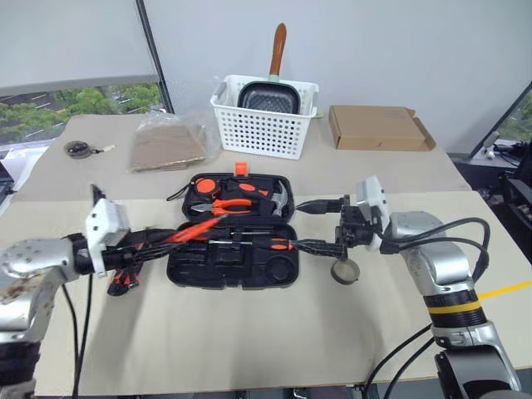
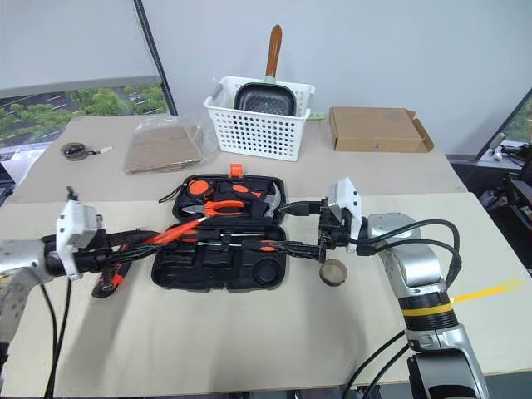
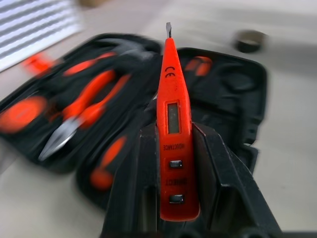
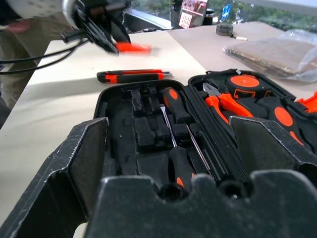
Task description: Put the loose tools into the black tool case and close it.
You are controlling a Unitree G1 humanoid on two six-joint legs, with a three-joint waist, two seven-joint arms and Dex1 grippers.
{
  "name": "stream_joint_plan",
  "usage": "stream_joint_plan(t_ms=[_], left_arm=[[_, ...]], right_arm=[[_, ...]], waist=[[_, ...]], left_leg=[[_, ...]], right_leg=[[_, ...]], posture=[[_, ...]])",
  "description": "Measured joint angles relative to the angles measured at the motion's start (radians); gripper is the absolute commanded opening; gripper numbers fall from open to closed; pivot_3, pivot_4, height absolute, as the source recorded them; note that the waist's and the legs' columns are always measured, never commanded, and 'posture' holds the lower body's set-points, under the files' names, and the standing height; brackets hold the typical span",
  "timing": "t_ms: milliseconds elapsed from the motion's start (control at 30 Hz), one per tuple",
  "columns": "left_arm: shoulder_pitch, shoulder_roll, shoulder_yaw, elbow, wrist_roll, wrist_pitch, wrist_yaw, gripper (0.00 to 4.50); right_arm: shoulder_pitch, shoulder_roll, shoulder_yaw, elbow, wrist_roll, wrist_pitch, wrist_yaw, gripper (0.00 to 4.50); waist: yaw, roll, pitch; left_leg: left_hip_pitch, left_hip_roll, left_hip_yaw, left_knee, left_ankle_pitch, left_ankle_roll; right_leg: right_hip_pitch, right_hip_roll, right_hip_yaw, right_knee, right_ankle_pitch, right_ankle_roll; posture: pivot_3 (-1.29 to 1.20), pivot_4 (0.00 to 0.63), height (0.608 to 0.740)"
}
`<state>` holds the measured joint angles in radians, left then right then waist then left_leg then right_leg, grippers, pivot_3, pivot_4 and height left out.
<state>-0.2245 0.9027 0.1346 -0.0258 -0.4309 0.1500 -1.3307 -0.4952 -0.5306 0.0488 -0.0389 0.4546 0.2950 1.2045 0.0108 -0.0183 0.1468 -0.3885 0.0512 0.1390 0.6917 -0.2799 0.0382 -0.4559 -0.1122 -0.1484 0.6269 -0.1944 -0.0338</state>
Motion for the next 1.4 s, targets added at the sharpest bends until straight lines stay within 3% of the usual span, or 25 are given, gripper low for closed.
stream_joint_plan(t_ms=[133,467,1167,1233,1267,1400], left_arm=[[-0.145,-0.005,-0.158,0.199,0.146,-0.178,-0.107,0.47],[-0.378,-0.058,-0.29,0.475,0.297,-0.368,-0.184,0.47],[-0.381,-0.071,-0.321,0.441,0.39,-0.34,-0.122,0.47],[-0.378,-0.069,-0.321,0.431,0.389,-0.323,-0.125,1.49],[-0.376,-0.069,-0.321,0.431,0.39,-0.321,-0.124,1.59],[-0.379,-0.074,-0.312,0.434,0.393,-0.354,-0.077,3.04]], right_arm=[[0.021,0.001,-0.007,-0.044,0.0,0.0,-0.036,4.5],[0.042,0.005,-0.011,-0.086,0.0,0.001,-0.085,4.5],[0.044,0.014,0.0,-0.084,0.0,0.0,-0.091,4.5],[0.044,0.014,0.003,-0.083,0.0,0.0,-0.089,4.5],[0.044,0.014,0.005,-0.081,0.0,0.0,-0.088,4.5],[0.044,0.014,0.006,-0.077,0.0,-0.001,-0.087,4.5]], waist=[[-0.001,0.0,0.0],[0.001,0.0,0.0],[-0.001,0.0,0.0],[-0.001,0.0,0.0],[-0.002,0.0,0.0],[-0.002,0.0,0.0]], left_leg=[[0.0,0.0,0.0,0.0,0.005,0.007],[-0.002,-0.001,0.002,0.003,0.004,0.009],[0.0,-0.001,0.001,0.004,0.003,0.012],[0.0,-0.001,0.001,0.004,0.003,0.012],[0.0,-0.001,0.002,0.004,0.003,0.012],[0.0,-0.001,0.002,0.004,0.004,0.01]], right_leg=[[0.0,0.001,0.0,0.001,0.0,0.0],[0.0,0.0,0.001,-0.001,0.0,0.0],[0.001,0.0,0.002,0.003,0.0,0.0],[0.001,0.0,0.002,0.003,0.0,0.0],[0.001,0.0,0.002,0.003,0.0,0.0],[0.001,0.0,0.002,0.003,0.0,0.0]], posture=[[0.0,0.15,0.7],[0.0,0.15,0.7],[0.0,0.15,0.7],[0.0,0.15,0.7],[0.0,0.15,0.7],[0.0,0.15,0.7]])
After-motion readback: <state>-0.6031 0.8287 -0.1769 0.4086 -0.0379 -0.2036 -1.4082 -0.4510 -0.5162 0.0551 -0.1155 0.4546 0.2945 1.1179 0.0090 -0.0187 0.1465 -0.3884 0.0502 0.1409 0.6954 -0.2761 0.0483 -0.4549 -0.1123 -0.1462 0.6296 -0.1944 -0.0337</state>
